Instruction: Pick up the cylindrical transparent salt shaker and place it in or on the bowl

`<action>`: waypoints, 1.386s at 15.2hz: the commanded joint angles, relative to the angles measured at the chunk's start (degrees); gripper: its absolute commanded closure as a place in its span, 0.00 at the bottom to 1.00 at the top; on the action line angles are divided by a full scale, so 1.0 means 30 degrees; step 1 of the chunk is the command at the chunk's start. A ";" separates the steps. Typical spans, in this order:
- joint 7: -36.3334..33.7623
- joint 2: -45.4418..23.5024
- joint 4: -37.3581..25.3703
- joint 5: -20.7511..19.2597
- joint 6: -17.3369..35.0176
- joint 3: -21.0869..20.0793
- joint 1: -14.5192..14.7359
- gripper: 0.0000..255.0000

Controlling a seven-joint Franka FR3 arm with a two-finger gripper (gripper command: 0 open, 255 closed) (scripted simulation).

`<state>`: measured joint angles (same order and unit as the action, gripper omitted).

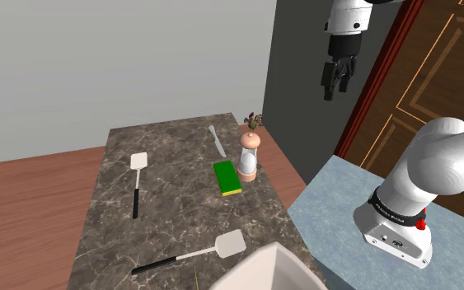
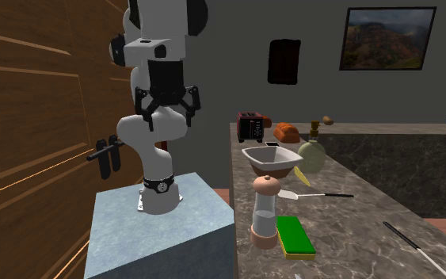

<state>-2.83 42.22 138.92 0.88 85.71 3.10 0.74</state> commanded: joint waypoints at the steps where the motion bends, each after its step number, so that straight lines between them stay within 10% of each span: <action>1: 0.0000 0.0000 0.0000 0.0000 0.0000 0.0000 0.0000 0.00; 21: -0.7471 -0.9332 -0.2256 0.1199 0.9784 -0.6704 0.2206 0.00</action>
<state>-23.70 16.17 133.34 4.96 113.91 -15.98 7.12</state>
